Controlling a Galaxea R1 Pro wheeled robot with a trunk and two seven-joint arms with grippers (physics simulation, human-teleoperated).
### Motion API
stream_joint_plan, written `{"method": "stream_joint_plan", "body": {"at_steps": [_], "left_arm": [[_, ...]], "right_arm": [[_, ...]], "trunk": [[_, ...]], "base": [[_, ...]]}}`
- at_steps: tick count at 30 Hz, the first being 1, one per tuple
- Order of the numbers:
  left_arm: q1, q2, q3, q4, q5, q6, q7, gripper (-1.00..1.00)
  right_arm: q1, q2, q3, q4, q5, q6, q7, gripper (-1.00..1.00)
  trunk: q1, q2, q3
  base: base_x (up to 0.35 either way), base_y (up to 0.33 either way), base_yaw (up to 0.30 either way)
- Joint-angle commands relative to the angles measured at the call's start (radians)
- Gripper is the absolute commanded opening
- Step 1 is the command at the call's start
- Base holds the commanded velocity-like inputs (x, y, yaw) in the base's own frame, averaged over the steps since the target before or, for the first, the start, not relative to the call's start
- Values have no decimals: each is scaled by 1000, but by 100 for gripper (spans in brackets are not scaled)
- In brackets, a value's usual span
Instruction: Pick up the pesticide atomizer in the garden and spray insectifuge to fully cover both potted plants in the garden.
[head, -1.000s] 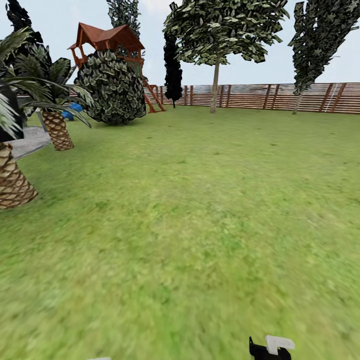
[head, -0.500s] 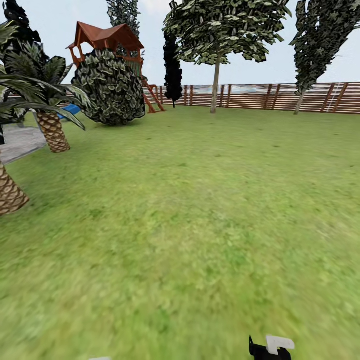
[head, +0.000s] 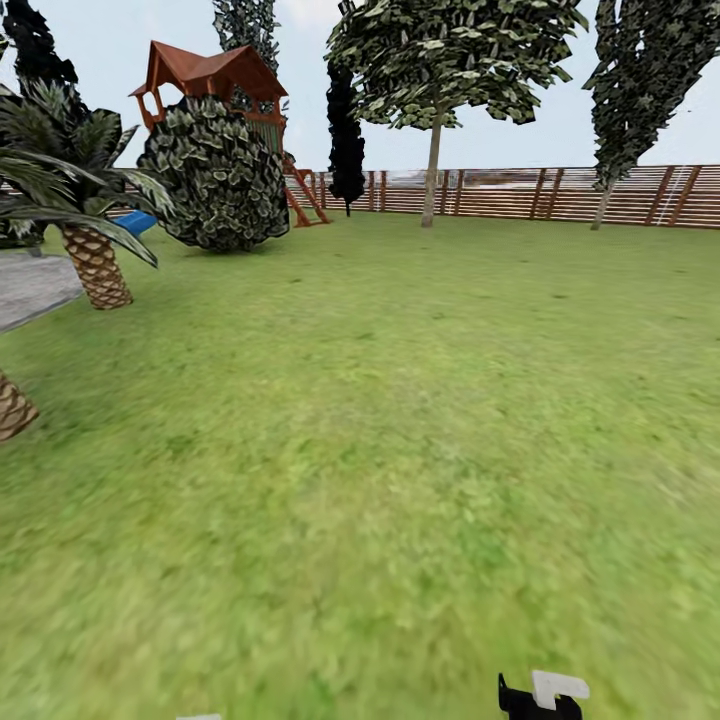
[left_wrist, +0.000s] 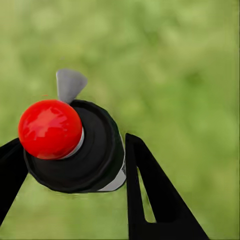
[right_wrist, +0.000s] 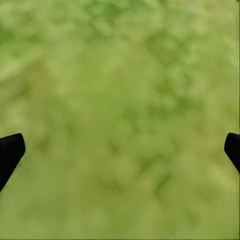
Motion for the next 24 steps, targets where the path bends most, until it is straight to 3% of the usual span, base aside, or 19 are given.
{"method": "stream_joint_plan", "body": {"at_steps": [1,24], "left_arm": [[0,0,-9,0,5,-3,4,-100],[0,0,-9,0,5,-2,4,-100]], "right_arm": [[-1,0,-7,1,0,-4,3,100],[-1,0,-7,1,0,-4,3,100]], "trunk": [[0,0,-1],[0,0,-1]], "base": [[337,0,0],[337,0,0]]}}
